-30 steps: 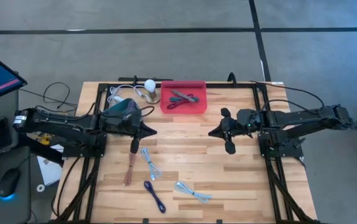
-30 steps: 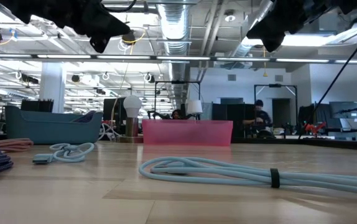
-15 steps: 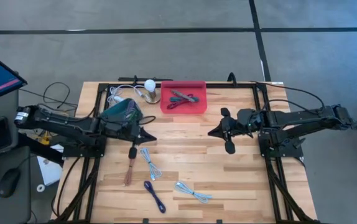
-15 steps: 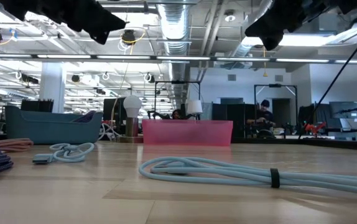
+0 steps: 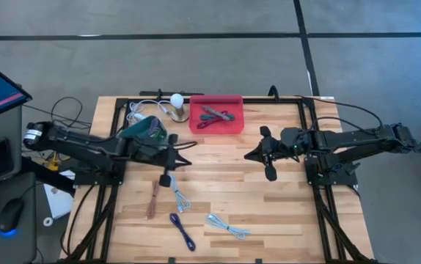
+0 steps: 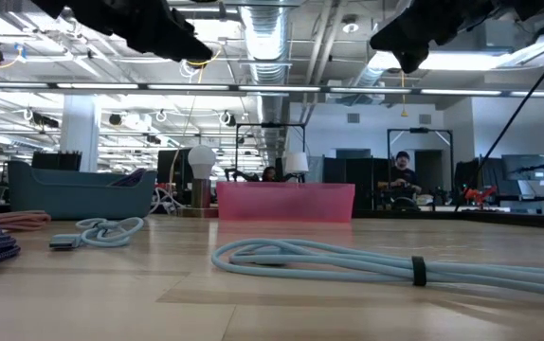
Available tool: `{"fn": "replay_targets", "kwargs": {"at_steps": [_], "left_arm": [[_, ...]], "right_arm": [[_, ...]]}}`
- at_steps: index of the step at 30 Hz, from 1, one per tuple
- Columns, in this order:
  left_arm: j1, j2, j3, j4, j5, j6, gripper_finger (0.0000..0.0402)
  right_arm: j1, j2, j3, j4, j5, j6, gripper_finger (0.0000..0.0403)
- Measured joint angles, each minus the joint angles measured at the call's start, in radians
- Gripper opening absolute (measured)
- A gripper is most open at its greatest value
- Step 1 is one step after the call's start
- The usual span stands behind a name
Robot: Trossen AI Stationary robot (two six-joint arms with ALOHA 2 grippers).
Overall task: Pick & Place USB Port
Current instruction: Put the top blue USB cable into the blue bin
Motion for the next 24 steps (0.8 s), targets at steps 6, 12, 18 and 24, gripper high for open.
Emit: {"fn": "replay_targets", "kwargs": {"at_steps": [6,12,18,24], "left_arm": [[0.0,0.034,0.04,-0.129,0.0,0.003,0.0005],[0.001,0.032,0.04,-0.243,0.035,-0.048,0.0007],[0.0,0.032,0.04,-0.266,0.162,-0.17,0.0009],[-0.006,0.032,0.037,-0.29,0.165,-0.196,0.003]], "right_arm": [[0.0,0.0,0.0,0.0,0.0,0.0,0.0012],[0.0,0.0,0.0,-0.004,0.0,0.0,0.0012],[0.0,0.0,0.0,-0.004,0.0,0.0,0.0012],[0.0,0.0,0.0,-0.004,0.0,0.0,0.0012]]}}
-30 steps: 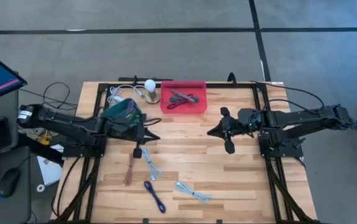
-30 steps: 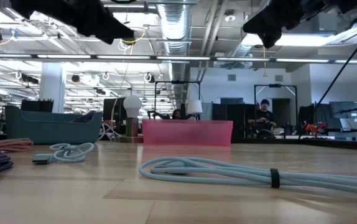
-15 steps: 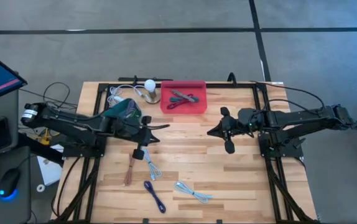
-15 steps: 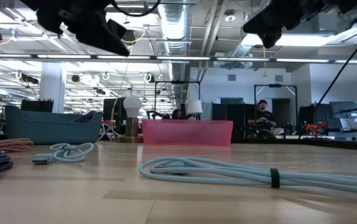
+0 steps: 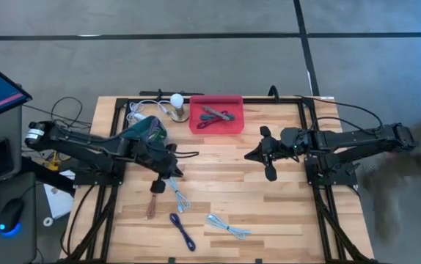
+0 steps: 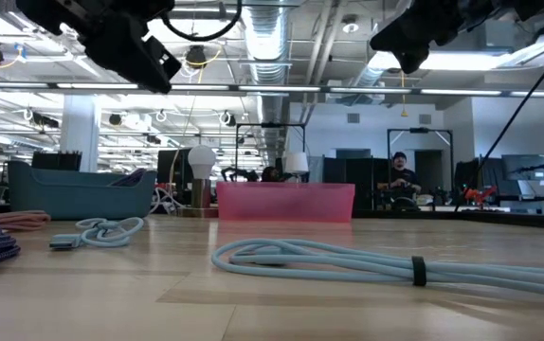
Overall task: Pick & Place USB Port
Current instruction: Put the top blue USB cable into the blue bin
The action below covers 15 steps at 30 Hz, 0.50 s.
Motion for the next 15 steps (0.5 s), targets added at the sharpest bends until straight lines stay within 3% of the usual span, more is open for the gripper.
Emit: {"fn": "replay_targets", "kwargs": {"at_steps": [15], "left_arm": [[-0.093,0.0,-0.111,0.002,-0.013,-0.076,0.0128]], "right_arm": [[0.0,0.0,0.0,-0.01,0.0,0.0,0.0012]]}}
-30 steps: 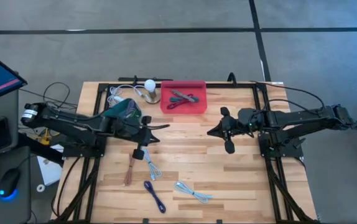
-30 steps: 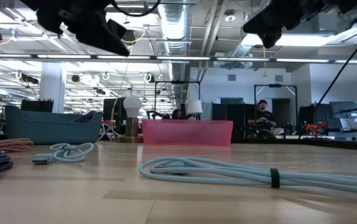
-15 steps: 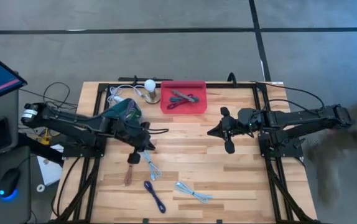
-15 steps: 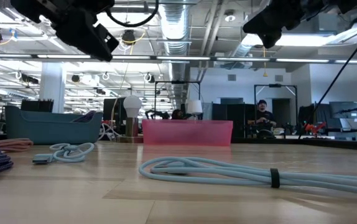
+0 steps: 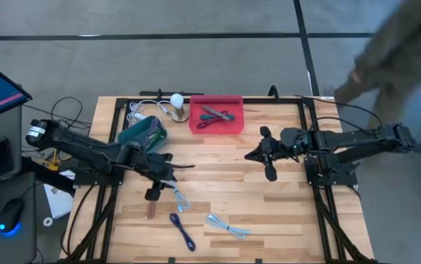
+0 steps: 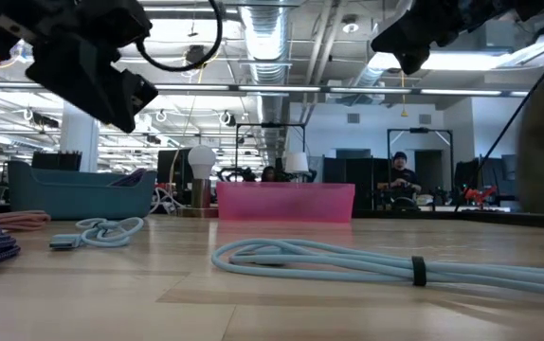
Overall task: Pick & Place USB Port
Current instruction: Put the top blue USB cable into the blue bin
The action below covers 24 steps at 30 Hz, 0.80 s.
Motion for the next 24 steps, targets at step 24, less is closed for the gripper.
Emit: {"fn": "replay_targets", "kwargs": {"at_steps": [24], "left_arm": [[-0.008,0.02,-0.175,0.132,-0.086,-0.097,0.0179]], "right_arm": [[0.0,0.0,0.0,0.0,0.0,0.0,0.0012]]}}
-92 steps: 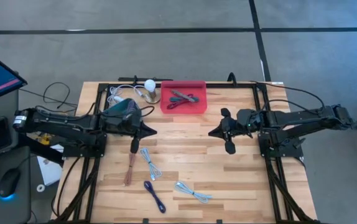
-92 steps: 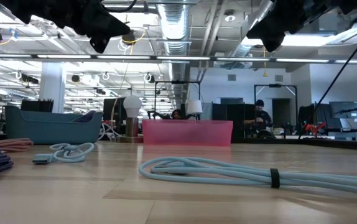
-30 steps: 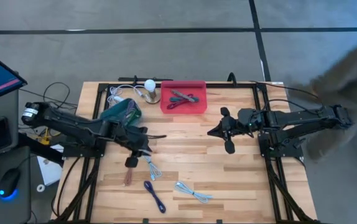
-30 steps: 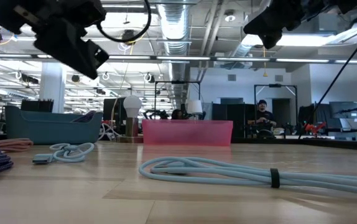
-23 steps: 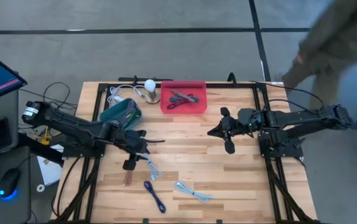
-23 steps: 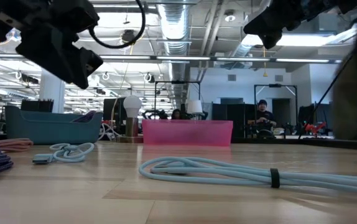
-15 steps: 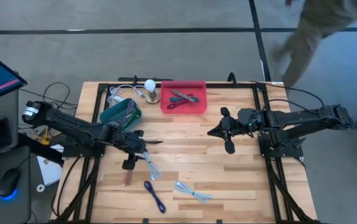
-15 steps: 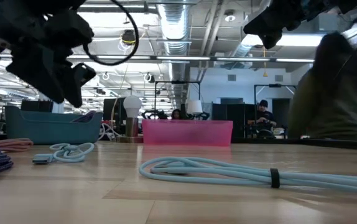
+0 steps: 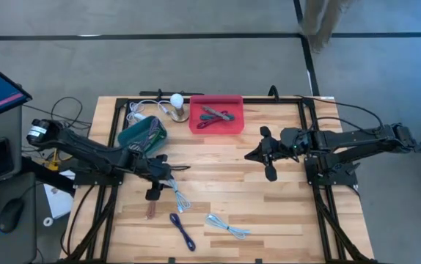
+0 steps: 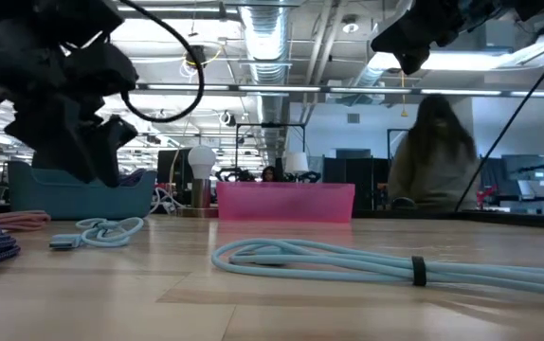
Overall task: Pick & Place USB Port
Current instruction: Put the top blue USB cable into the blue bin
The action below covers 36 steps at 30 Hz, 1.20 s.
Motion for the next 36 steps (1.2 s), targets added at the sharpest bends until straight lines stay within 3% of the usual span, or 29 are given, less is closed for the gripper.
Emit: {"fn": "replay_targets", "kwargs": {"at_steps": [15,22,36], "left_arm": [[0.0,0.248,-0.014,0.157,-0.004,0.001,0.0175],[0.0,0.274,-0.015,0.191,-0.012,-0.005,0.0162],[0.001,0.273,-0.016,0.199,-0.039,-0.096,0.0009]], "right_arm": [[0.0,0.0,0.0,0.002,0.0,0.0,0.0012],[0.0,0.0,0.0,0.002,0.0,0.0,0.0012],[0.0,0.0,0.0,0.002,0.0,0.0,0.0012]]}}
